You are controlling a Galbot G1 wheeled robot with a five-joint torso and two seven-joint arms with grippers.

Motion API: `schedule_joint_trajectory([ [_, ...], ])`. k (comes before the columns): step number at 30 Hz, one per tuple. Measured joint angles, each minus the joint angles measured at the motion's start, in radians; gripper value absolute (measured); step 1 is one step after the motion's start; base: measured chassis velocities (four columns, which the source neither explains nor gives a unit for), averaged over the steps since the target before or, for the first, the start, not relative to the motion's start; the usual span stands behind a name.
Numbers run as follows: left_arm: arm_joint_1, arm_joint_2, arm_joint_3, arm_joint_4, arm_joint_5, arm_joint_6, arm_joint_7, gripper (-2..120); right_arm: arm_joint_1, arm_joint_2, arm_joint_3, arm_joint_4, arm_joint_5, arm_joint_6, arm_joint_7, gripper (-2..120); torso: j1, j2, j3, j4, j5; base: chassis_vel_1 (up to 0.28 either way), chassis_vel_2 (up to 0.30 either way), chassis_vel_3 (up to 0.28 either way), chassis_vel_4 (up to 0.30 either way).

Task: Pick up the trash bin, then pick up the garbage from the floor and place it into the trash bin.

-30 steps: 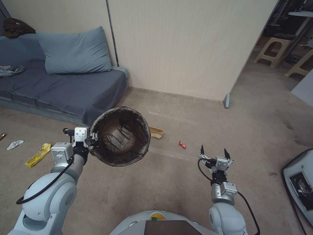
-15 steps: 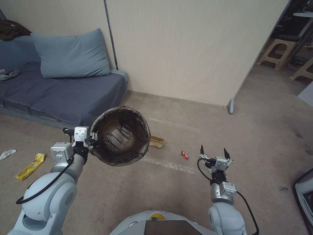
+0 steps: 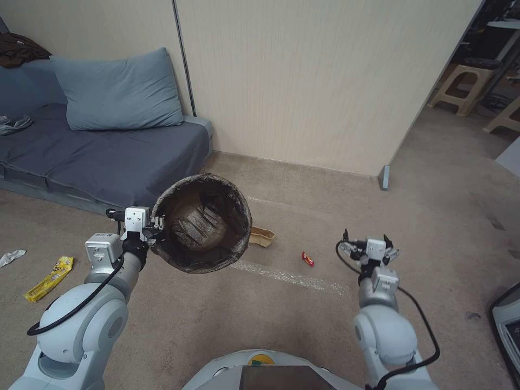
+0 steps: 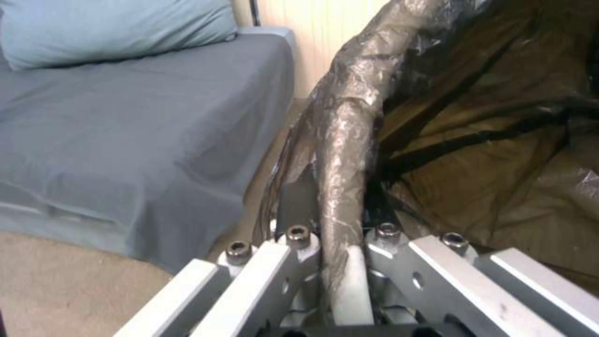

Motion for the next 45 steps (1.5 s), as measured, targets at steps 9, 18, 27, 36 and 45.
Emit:
schedule_joint_trajectory([
  [9, 0.014, -0.011, -0.017, 0.0, 0.002, 0.0, 0.002, 0, 0.045, 0.003, -0.006, 0.027, 0.179, -0.182, -0.078, 100, 0.0, 0.0, 0.0, -0.0004, -0.0001, 0.0, 0.0, 0.0, 0.0],
  [18, 0.019, -0.009, -0.011, 0.0, 0.002, 0.0, 0.007, 0, 0.194, -0.183, -0.075, -0.179, 0.402, -0.358, -0.127, 100, 0.0, 0.0, 0.0, 0.0, 0.0, 0.0, 0.0, 0.0, 0.0],
  [27, 0.019, -0.019, -0.007, 0.0, 0.009, 0.0, 0.009, 0, 0.273, -0.175, -0.227, -0.426, 0.423, -0.357, -0.126, 100, 0.0, 0.0, 0.0, -0.0002, 0.0, 0.0, 0.0, 0.0, 0.0],
  [36, 0.012, -0.021, 0.019, 0.0, 0.029, 0.0, 0.017, 0, 0.292, -0.151, -0.271, -0.525, 0.297, -0.352, -0.139, 100, 0.0, 0.0, 0.0, -0.0005, -0.0001, 0.0, 0.0, 0.0, 0.0],
  [45, 0.01, -0.025, 0.056, 0.0, 0.061, -0.004, 0.033, 0, 0.41, -0.159, -0.297, -0.68, 0.238, -0.349, -0.152, 100, 0.0, 0.0, 0.0, -0.0001, -0.0001, 0.0, 0.0, 0.0, 0.0],
])
